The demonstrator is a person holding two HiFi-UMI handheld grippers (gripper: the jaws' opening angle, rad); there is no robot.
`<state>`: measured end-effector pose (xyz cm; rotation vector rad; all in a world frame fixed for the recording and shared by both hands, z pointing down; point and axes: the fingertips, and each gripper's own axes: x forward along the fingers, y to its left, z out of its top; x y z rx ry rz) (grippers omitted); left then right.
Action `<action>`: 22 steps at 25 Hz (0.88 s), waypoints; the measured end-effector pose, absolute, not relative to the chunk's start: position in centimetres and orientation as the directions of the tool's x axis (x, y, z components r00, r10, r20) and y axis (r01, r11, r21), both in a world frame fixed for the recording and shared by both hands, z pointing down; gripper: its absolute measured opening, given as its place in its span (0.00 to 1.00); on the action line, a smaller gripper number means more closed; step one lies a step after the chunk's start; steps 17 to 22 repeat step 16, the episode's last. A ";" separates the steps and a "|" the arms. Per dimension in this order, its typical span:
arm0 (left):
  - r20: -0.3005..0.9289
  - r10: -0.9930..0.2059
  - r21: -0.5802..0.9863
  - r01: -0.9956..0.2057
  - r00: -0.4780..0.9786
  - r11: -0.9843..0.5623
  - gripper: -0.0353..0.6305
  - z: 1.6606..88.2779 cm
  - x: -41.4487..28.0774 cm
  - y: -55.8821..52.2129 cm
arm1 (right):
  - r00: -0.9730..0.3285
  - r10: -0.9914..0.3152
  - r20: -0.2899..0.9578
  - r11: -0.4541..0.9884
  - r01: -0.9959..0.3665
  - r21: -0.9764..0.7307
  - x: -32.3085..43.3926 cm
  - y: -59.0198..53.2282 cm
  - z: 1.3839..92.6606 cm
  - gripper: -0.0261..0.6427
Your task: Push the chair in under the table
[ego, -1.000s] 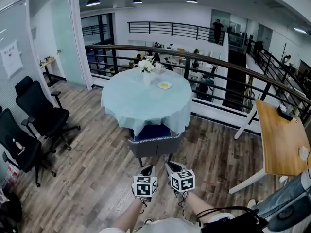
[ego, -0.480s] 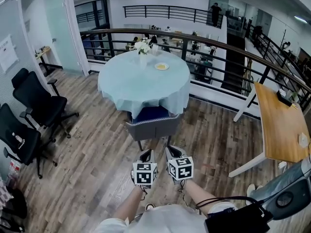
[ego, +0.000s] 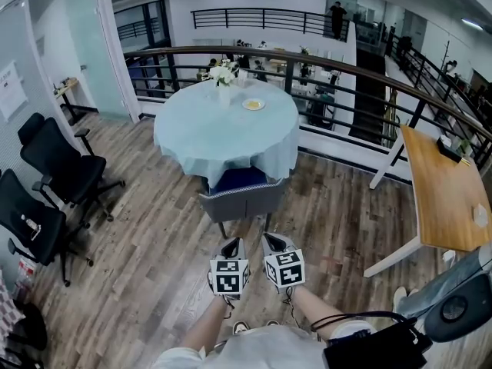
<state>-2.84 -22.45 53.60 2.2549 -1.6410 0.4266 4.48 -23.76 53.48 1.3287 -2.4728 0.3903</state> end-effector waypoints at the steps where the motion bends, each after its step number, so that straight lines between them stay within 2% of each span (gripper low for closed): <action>1: 0.420 -0.858 0.079 -0.954 0.294 -0.288 0.06 53.6 -2.9 -22.3 | -0.523 -0.757 0.390 0.533 -0.841 -0.093 4.5 -23.6 53.5 0.06; 22: 0.422 -0.861 0.079 -0.958 0.283 -0.277 0.06 53.9 -3.4 -21.2 | -0.502 -0.763 0.408 0.509 -0.855 -0.100 5.6 -22.5 54.1 0.06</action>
